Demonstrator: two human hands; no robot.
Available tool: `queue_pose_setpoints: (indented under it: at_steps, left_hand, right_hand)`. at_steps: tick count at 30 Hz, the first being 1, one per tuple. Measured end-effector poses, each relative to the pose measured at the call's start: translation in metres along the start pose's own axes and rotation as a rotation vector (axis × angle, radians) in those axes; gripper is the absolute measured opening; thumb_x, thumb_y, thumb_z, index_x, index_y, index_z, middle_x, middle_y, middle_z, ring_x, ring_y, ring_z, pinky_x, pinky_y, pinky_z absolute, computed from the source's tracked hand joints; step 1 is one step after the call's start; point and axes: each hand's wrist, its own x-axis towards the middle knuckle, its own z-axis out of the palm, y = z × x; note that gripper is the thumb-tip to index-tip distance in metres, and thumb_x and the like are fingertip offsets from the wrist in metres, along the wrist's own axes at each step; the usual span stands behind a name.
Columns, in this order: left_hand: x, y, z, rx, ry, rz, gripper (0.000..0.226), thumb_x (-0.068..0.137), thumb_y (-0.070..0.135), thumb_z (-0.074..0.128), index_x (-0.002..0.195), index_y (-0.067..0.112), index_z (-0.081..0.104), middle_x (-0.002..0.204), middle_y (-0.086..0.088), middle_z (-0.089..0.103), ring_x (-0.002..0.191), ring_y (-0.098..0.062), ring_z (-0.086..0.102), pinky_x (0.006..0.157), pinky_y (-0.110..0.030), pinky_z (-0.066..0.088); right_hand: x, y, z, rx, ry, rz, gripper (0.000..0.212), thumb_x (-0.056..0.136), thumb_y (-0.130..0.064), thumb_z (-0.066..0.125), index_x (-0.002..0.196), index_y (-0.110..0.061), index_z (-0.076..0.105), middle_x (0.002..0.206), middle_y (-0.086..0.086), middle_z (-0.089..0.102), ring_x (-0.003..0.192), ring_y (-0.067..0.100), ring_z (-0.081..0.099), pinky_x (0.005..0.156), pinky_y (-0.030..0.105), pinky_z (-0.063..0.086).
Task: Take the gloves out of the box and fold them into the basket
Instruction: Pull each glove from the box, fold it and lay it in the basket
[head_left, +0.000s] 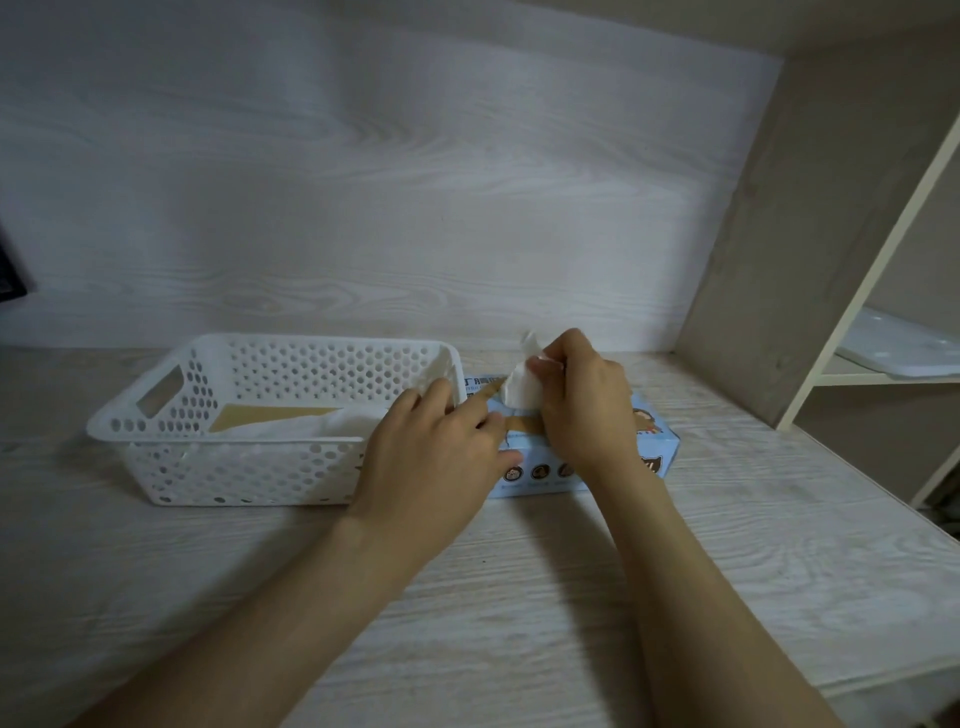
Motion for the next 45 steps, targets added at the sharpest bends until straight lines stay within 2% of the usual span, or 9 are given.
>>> queue_pose_setpoints:
  at_steps: [8, 11, 14, 20, 24, 29, 33, 38, 45]
  left_hand:
    - [0.0, 0.0, -0.001, -0.038, -0.042, -0.007, 0.058, 0.1, 0.057, 0.032, 0.1, 0.022, 0.078, 0.089, 0.007, 0.071, 0.086, -0.023, 0.057, 0.07, -0.04, 0.05]
    - [0.0, 0.0, 0.0, -0.004, -0.027, -0.008, 0.056, 0.101, 0.056, 0.034, 0.098, 0.022, 0.078, 0.087, 0.006, 0.07, 0.084, -0.022, 0.056, 0.068, -0.039, 0.05]
    - [-0.003, 0.001, 0.002, 0.023, 0.009, 0.0, 0.05, 0.102, 0.055, 0.041, 0.094, 0.021, 0.076, 0.084, 0.005, 0.068, 0.082, -0.023, 0.055, 0.065, -0.038, 0.048]
    - [-0.003, 0.002, 0.003, 0.025, 0.048, -0.004, 0.04, 0.102, 0.052, 0.052, 0.088, 0.021, 0.075, 0.083, 0.005, 0.067, 0.081, -0.023, 0.056, 0.063, -0.037, 0.045]
    - [-0.003, 0.001, 0.001, 0.043, 0.019, 0.0, 0.048, 0.103, 0.055, 0.043, 0.099, 0.021, 0.077, 0.088, 0.005, 0.07, 0.083, -0.023, 0.057, 0.065, -0.037, 0.047]
    - [-0.002, 0.0, 0.004, 0.006, 0.011, -0.005, 0.048, 0.102, 0.056, 0.044, 0.095, 0.023, 0.079, 0.089, 0.006, 0.071, 0.084, -0.023, 0.057, 0.066, -0.038, 0.049]
    - [-0.003, 0.0, 0.003, -0.029, 0.011, -0.003, 0.052, 0.101, 0.056, 0.041, 0.099, 0.022, 0.08, 0.09, 0.005, 0.072, 0.085, -0.024, 0.058, 0.066, -0.04, 0.051]
    - [-0.003, 0.0, 0.004, -0.03, 0.013, 0.002, 0.051, 0.102, 0.055, 0.04, 0.098, 0.023, 0.08, 0.09, 0.006, 0.072, 0.085, -0.023, 0.058, 0.065, -0.039, 0.051]
    - [-0.003, -0.001, 0.002, -0.153, 0.01, -0.012, 0.033, 0.101, 0.047, 0.057, 0.094, 0.023, 0.078, 0.102, 0.006, 0.073, 0.081, -0.022, 0.063, 0.063, -0.036, 0.053]
  right_hand:
    - [0.004, -0.001, -0.001, 0.239, 0.254, 0.253, 0.011, 0.111, -0.025, 0.051, 0.105, -0.017, 0.047, 0.081, -0.003, 0.059, 0.08, 0.019, 0.057, 0.057, 0.017, 0.034]
    - [0.0, -0.004, -0.003, 0.265, 0.256, 0.141, 0.011, 0.106, -0.018, 0.059, 0.114, -0.019, 0.052, 0.083, -0.001, 0.066, 0.077, 0.016, 0.064, 0.057, 0.021, 0.039]
    - [-0.004, -0.006, -0.011, 0.218, 0.2, -0.05, 0.038, 0.095, -0.005, 0.058, 0.126, -0.026, 0.054, 0.117, 0.003, 0.054, 0.104, 0.016, 0.059, 0.08, 0.02, 0.049]
    - [-0.008, 0.001, -0.01, -0.166, -0.148, -0.082, 0.044, 0.075, -0.057, 0.058, 0.109, -0.037, 0.078, 0.125, 0.003, 0.051, 0.123, 0.026, 0.042, 0.092, 0.033, 0.034]
    - [-0.004, 0.002, -0.007, -0.143, -0.008, -0.164, 0.007, 0.084, -0.028, 0.085, 0.09, -0.026, 0.084, 0.124, 0.008, 0.059, 0.114, 0.034, 0.052, 0.089, 0.038, 0.041]
    - [0.0, -0.003, -0.002, -0.247, 0.268, -0.408, 0.004, 0.088, -0.022, 0.08, 0.091, -0.02, 0.081, 0.133, 0.01, 0.062, 0.116, 0.035, 0.058, 0.082, 0.044, 0.044]
    - [0.006, -0.005, -0.003, 0.042, 0.539, -0.201, 0.009, 0.101, -0.017, 0.066, 0.095, -0.014, 0.071, 0.103, 0.003, 0.068, 0.095, 0.025, 0.061, 0.079, 0.045, 0.05]
    - [0.007, -0.02, -0.019, 0.384, 0.694, 0.027, 0.015, 0.11, -0.024, 0.053, 0.099, -0.015, 0.055, 0.079, -0.016, 0.056, 0.069, 0.001, 0.055, 0.067, 0.015, 0.04]
    - [-0.001, -0.046, -0.024, 0.706, 0.746, 0.034, 0.008, 0.113, -0.017, 0.039, 0.109, -0.014, 0.045, 0.09, -0.001, 0.059, 0.079, 0.012, 0.06, 0.071, 0.036, 0.054]
